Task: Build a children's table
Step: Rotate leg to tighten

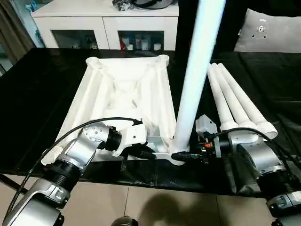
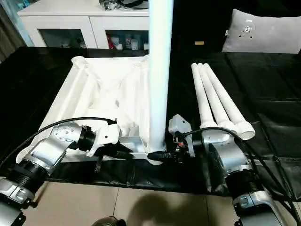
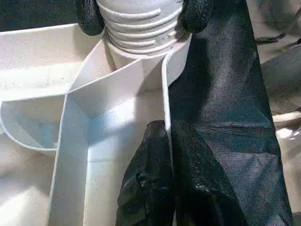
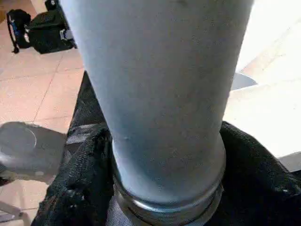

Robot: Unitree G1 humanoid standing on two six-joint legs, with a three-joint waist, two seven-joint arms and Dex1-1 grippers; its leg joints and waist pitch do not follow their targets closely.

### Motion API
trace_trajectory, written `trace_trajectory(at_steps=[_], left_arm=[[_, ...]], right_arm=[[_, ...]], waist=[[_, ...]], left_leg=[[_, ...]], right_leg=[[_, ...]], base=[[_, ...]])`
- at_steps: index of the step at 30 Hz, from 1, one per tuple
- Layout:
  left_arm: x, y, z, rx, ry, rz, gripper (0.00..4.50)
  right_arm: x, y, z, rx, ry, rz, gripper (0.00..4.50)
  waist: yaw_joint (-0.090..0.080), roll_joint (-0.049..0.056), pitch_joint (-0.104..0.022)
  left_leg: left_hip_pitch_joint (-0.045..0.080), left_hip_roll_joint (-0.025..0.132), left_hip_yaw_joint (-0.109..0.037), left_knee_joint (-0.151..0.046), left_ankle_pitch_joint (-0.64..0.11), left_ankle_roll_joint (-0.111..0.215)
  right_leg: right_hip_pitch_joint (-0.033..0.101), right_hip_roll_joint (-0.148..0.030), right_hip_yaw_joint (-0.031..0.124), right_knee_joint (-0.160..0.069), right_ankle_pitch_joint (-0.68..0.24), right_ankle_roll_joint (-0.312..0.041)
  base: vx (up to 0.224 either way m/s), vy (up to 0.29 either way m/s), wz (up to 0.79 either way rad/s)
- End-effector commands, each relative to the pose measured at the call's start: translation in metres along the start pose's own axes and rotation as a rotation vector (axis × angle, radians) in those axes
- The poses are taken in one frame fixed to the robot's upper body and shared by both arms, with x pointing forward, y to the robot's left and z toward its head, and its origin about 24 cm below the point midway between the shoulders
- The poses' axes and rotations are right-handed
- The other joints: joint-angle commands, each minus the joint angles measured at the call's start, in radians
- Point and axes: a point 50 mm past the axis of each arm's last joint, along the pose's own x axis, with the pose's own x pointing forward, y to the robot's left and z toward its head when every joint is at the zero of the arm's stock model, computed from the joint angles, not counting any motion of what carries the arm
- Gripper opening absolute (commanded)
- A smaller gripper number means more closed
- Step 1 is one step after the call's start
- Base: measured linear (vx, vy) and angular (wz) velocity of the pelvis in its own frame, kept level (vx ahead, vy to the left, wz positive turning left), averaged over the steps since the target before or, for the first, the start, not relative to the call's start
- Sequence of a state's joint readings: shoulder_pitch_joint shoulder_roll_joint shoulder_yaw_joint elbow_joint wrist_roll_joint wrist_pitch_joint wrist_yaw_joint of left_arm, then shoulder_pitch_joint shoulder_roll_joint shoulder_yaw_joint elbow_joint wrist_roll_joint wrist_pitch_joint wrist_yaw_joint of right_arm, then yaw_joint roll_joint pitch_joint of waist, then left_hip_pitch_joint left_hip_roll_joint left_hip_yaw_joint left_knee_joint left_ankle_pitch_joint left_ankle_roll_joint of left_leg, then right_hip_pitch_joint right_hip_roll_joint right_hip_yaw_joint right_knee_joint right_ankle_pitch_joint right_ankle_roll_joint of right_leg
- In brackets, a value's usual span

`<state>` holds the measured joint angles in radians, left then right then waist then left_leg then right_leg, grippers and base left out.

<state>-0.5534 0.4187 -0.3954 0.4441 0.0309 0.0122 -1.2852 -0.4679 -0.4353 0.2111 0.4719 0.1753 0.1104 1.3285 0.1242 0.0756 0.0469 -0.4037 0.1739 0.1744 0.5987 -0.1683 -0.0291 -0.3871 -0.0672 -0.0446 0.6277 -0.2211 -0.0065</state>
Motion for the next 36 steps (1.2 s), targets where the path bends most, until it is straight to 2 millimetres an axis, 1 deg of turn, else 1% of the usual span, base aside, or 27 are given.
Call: trace_trajectory(at_steps=[1, 4, 5, 6, 7, 8, 9, 10, 11, 12, 13, 14, 16, 17, 18, 21, 22, 24, 27, 28, 29, 30, 32, 33, 34, 35, 36], left_arm=[[0.005, -0.004, 0.001, 0.003, -0.006, -0.028, 0.00], [0.010, -0.001, 0.007, -0.055, -0.055, 0.056, 0.00], [0.011, 0.000, 0.009, -0.078, -0.072, 0.090, 0.00], [0.015, 0.003, 0.014, -0.118, -0.102, 0.164, 0.00], [0.015, 0.003, 0.014, -0.118, -0.102, 0.164, 0.00], [0.018, 0.005, 0.017, -0.141, -0.117, 0.210, 0.00], [0.022, 0.007, 0.021, -0.169, -0.140, 0.267, 0.00], [0.024, 0.007, 0.023, -0.176, -0.149, 0.285, 0.00], [0.025, 0.007, 0.025, -0.181, -0.155, 0.295, 0.00], [0.028, 0.007, 0.028, -0.191, -0.165, 0.321, 0.00], [0.032, 0.007, 0.032, -0.203, -0.176, 0.348, 0.00], [0.036, 0.007, 0.036, -0.215, -0.186, 0.378, 0.00], [0.045, 0.009, 0.046, -0.236, -0.200, 0.458, 0.00], [0.047, 0.010, 0.049, -0.241, -0.204, 0.483, 0.00], [0.048, 0.010, 0.051, -0.244, -0.207, 0.492, 0.00], [0.053, 0.010, 0.056, -0.242, -0.208, 0.522, 0.00], [0.053, 0.010, 0.056, -0.242, -0.206, 0.523, 0.00], [0.051, 0.012, 0.053, -0.244, -0.196, 0.534, 0.00], [0.047, 0.013, 0.047, -0.244, -0.169, 0.548, 0.00], [0.046, 0.013, 0.045, -0.245, -0.163, 0.552, 0.00], [0.045, 0.013, 0.044, -0.243, -0.162, 0.551, 0.00], [0.045, 0.013, 0.043, -0.242, -0.161, 0.549, 0.00], [0.042, 0.011, 0.038, -0.232, -0.156, 0.519, 0.00], [0.042, 0.010, 0.037, -0.230, -0.155, 0.511, 0.00], [0.041, 0.010, 0.035, -0.230, -0.155, 0.499, 0.00], [0.039, 0.007, 0.032, -0.218, -0.152, 0.459, 0.00], [0.039, 0.006, 0.031, -0.210, -0.150, 0.438, 0.00]], right_arm=[[0.008, 0.004, 0.003, 0.027, -0.053, 0.017, 2.80], [0.021, 0.010, 0.001, 0.086, -0.098, -0.020, 2.77], [0.026, 0.011, 0.000, 0.105, -0.107, -0.052, 2.77], [0.038, 0.010, -0.002, 0.131, -0.118, -0.131, 2.77], [0.038, 0.010, -0.002, 0.131, -0.118, -0.131, 2.77], [0.045, 0.009, -0.002, 0.143, -0.122, -0.183, 2.77], [0.056, 0.007, -0.002, 0.176, -0.135, -0.252, 2.77], [0.061, 0.006, -0.002, 0.193, -0.144, -0.274, 2.77], [0.063, 0.006, -0.002, 0.204, -0.149, -0.287, 2.77], [0.068, 0.004, -0.001, 0.237, -0.168, -0.339, 2.76], [0.073, 0.001, 0.001, 0.279, -0.195, -0.388, 2.76], [0.078, -0.001, 0.003, 0.307, -0.216, -0.434, 2.76], [0.086, -0.007, 0.004, 0.356, -0.221, -0.556, 2.76], [0.087, -0.009, 0.004, 0.363, -0.217, -0.591, 2.76], [0.087, -0.010, 0.004, 0.363, -0.214, -0.607, 2.76], [0.087, -0.013, 0.004, 0.327, -0.204, -0.661, 2.76], [0.086, -0.013, 0.004, 0.309, -0.200, -0.664, 3.11], [0.083, -0.012, 0.002, 0.291, -0.198, -0.660, 3.46], [0.077, -0.012, 0.000, 0.259, -0.199, -0.671, 3.56], [0.074, -0.012, -0.001, 0.260, -0.207, -0.677, 3.66], [0.072, -0.012, -0.002, 0.261, -0.213, -0.680, 3.88], [0.069, -0.012, -0.002, 0.260, -0.221, -0.674, 3.92], [0.055, -0.012, -0.004, 0.229, -0.233, -0.638, 4.08], [0.052, -0.012, -0.004, 0.218, -0.235, -0.624, 4.08], [0.047, -0.011, -0.004, 0.193, -0.230, -0.599, 4.33], [0.037, -0.009, -0.004, 0.150, -0.222, -0.549, 4.33], [0.034, -0.008, -0.003, 0.133, -0.219, -0.526, 4.38]], waist=[[0.000, -0.019, -0.068], [0.000, -0.019, -0.066], [-0.003, -0.017, -0.064], [-0.008, -0.016, -0.062], [-0.012, -0.016, -0.060], [-0.019, -0.020, -0.057], [-0.028, -0.017, -0.054], [-0.034, -0.017, -0.052], [-0.041, -0.020, -0.053], [-0.043, -0.021, -0.054], [-0.050, -0.021, -0.052], [-0.054, -0.021, -0.053], [-0.062, -0.018, -0.055], [-0.066, -0.018, -0.054], [-0.066, -0.019, -0.055], [-0.064, -0.019, -0.061], [-0.062, -0.020, -0.062], [-0.056, -0.020, -0.064], [-0.054, -0.019, -0.063], [-0.055, -0.016, -0.062], [-0.056, -0.014, -0.061], [-0.056, -0.014, -0.061], [-0.055, -0.013, -0.061], [-0.054, -0.013, -0.062], [-0.053, -0.011, -0.063], [-0.052, -0.011, -0.064], [-0.049, -0.011, -0.065]], left_leg=[[0.026, 0.061, -0.018, -0.062, -0.153, 0.087], [0.026, 0.063, -0.019, -0.066, -0.160, 0.077], [0.027, 0.063, -0.019, -0.069, -0.182, 0.068], [0.030, 0.063, -0.020, -0.074, -0.206, 0.050], [0.031, 0.061, -0.021, -0.076, -0.228, 0.040], [0.030, 0.058, -0.023, -0.079, -0.260, 0.021], [0.031, 0.058, -0.025, -0.083, -0.289, 0.002], [0.031, 0.057, -0.025, -0.084, -0.299, -0.005], [0.027, 0.053, -0.028, -0.086, -0.309, -0.011], [0.028, 0.053, -0.028, -0.086, -0.310, -0.009], [0.030, 0.053, -0.026, -0.086, -0.316, -0.008], [0.031, 0.052, -0.025, -0.085, -0.312, -0.008], [0.030, 0.054, -0.026, -0.087, -0.295, -0.010], [0.032, 0.054, -0.026, -0.087, -0.295, -0.014], [0.031, 0.052, -0.026, -0.086, -0.292, -0.010], [0.027, 0.051, -0.021, -0.080, -0.234, 0.018], [0.026, 0.050, -0.020, -0.078, -0.221, 0.025], [0.023, 0.049, -0.019, -0.075, -0.174, 0.050], [0.025, 0.051, -0.019, -0.076, -0.173, 0.060], [0.025, 0.052, -0.020, -0.077, -0.186, 0.057], [0.026, 0.053, -0.021, -0.079, -0.200, 0.051], [0.027, 0.053, -0.021, -0.080, -0.210, 0.047], [0.028, 0.053, -0.022, -0.080, -0.226, 0.045], [0.028, 0.054, -0.022, -0.080, -0.227, 0.046], [0.028, 0.055, -0.022, -0.080, -0.219, 0.049], [0.028, 0.054, -0.022, -0.079, -0.213, 0.052], [0.027, 0.055, -0.020, -0.075, -0.201, 0.061]], right_leg=[[0.034, -0.082, 0.037, -0.070, -0.082, -0.250], [0.034, -0.082, 0.038, -0.070, -0.094, -0.247], [0.031, -0.081, 0.038, -0.073, -0.117, -0.245], [0.029, -0.082, 0.039, -0.076, -0.154, -0.243], [0.027, -0.081, 0.039, -0.080, -0.183, -0.241], [0.031, -0.083, 0.039, -0.084, -0.242, -0.226], [0.027, -0.084, 0.041, -0.088, -0.284, -0.215], [0.027, -0.085, 0.041, -0.089, -0.299, -0.212], [0.033, -0.086, 0.039, -0.093, -0.329, -0.195], [0.032, -0.086, 0.040, -0.095, -0.334, -0.188], [0.028, -0.085, 0.041, -0.098, -0.337, -0.184], [0.027, -0.085, 0.042, -0.099, -0.330, -0.184], [0.027, -0.083, 0.042, -0.096, -0.299, -0.190], [0.026, -0.082, 0.041, -0.097, -0.286, -0.195], [0.028, -0.082, 0.041, -0.097, -0.280, -0.194], [0.032, -0.081, 0.041, -0.094, -0.168, -0.205], [0.035, -0.081, 0.041, -0.092, -0.148, -0.207], [0.039, -0.080, 0.039, -0.087, -0.079, -0.215], [0.039, -0.080, 0.037, -0.086, -0.072, -0.219], [0.039, -0.079, 0.037, -0.088, -0.088, -0.218], [0.039, -0.079, 0.037, -0.090, -0.104, -0.216], [0.040, -0.079, 0.037, -0.090, -0.108, -0.215], [0.041, -0.079, 0.037, -0.092, -0.114, -0.213], [0.042, -0.079, 0.037, -0.091, -0.110, -0.212], [0.043, -0.079, 0.037, -0.089, -0.090, -0.215], [0.043, -0.078, 0.036, -0.088, -0.077, -0.216], [0.043, -0.079, 0.036, -0.086, -0.051, -0.222]], base=[[0.000, 0.000, 0.00], [0.000, 0.000, 0.00], [0.000, 0.000, 0.00], [0.000, 0.000, 0.00], [0.000, 0.000, 0.00], [0.000, 0.000, 0.00], [0.000, 0.000, 0.00], [0.000, 0.000, 0.00], [0.000, 0.000, 0.00], [0.000, 0.000, 0.00], [0.000, 0.000, 0.00], [0.000, 0.000, 0.00], [0.000, 0.000, 0.00], [0.000, 0.000, 0.00], [0.000, 0.000, 0.00], [0.000, 0.000, 0.00], [0.000, 0.000, 0.00], [0.000, 0.000, 0.00], [0.000, 0.000, 0.00], [0.000, 0.000, 0.00], [0.000, 0.000, 0.00], [0.000, 0.000, 0.00], [0.000, 0.000, 0.00], [0.000, 0.000, 0.00], [0.000, 0.000, 0.00], [0.000, 0.000, 0.00], [0.000, 0.000, 0.00]])
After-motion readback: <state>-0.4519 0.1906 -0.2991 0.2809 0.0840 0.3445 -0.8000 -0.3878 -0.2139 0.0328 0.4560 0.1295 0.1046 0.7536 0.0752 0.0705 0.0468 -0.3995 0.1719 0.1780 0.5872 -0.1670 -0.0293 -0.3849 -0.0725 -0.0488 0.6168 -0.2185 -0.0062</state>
